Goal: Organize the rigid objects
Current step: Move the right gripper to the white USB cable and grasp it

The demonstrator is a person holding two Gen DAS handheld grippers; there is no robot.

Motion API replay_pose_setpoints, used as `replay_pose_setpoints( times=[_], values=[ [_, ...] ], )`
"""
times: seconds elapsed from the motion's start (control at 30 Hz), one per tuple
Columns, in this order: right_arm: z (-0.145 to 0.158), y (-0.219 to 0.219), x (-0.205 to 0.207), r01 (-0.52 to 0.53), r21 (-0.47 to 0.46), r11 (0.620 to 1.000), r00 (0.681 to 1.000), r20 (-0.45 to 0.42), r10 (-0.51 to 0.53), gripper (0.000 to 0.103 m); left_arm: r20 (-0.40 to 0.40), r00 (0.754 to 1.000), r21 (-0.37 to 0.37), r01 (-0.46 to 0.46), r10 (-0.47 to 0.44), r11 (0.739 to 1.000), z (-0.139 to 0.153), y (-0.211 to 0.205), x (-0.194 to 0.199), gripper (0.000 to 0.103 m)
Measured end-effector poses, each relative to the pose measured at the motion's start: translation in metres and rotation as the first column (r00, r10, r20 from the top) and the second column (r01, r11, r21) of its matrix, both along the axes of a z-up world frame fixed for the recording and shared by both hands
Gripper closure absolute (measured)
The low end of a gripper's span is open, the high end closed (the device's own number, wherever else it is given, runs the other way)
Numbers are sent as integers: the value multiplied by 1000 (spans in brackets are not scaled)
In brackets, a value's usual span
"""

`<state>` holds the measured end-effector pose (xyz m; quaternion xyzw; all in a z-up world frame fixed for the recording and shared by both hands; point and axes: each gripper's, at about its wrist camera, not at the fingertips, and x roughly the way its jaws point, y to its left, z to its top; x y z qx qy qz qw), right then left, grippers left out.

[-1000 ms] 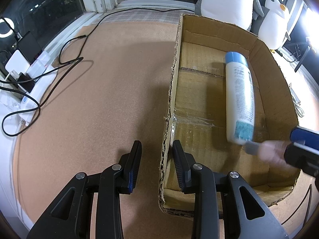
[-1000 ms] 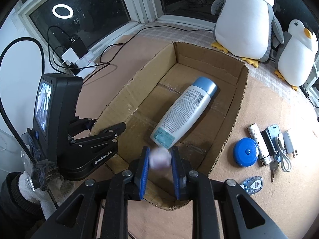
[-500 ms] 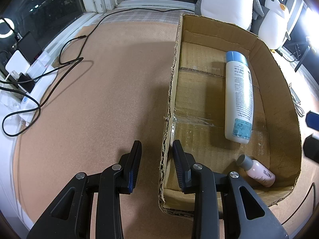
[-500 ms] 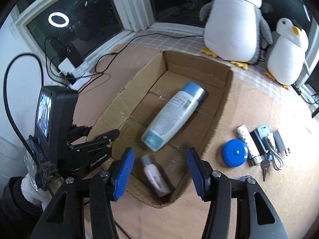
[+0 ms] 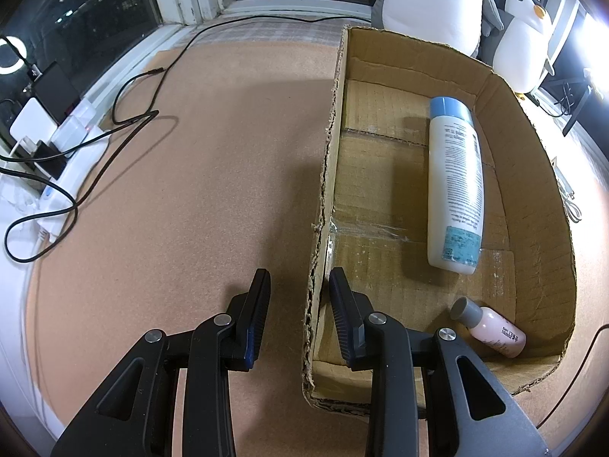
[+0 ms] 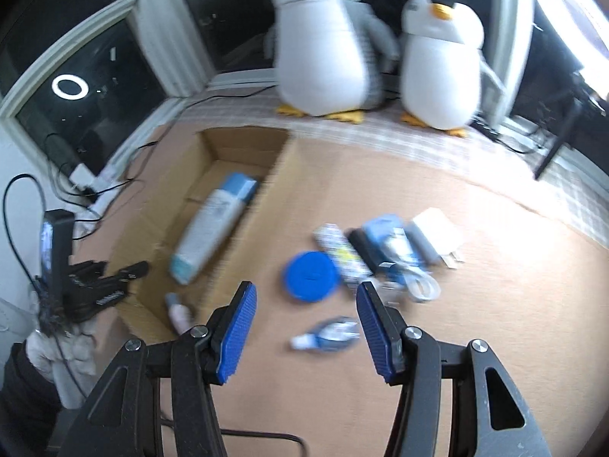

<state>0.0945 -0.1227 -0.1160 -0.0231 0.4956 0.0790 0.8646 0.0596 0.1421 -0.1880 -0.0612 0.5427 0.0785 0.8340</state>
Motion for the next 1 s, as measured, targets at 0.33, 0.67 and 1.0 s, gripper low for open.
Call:
replay_pose_setpoints(
  times=[0.33, 0.67, 1.0],
  values=[
    [-19, -49, 21, -7, -109, 994, 998, -58, 1, 62, -3, 1000, 8, 2, -2, 1000, 0, 0, 1, 72],
    [-52, -54, 56, -52, -179, 982, 989, -143, 26, 73, -5, 1000, 4, -3, 3, 1000, -1, 0, 1, 72],
    [-65, -54, 68, -88, -210, 974, 981, -186, 49, 75, -7, 1000, 2, -5, 5, 1000, -1, 0, 2, 72]
  ],
)
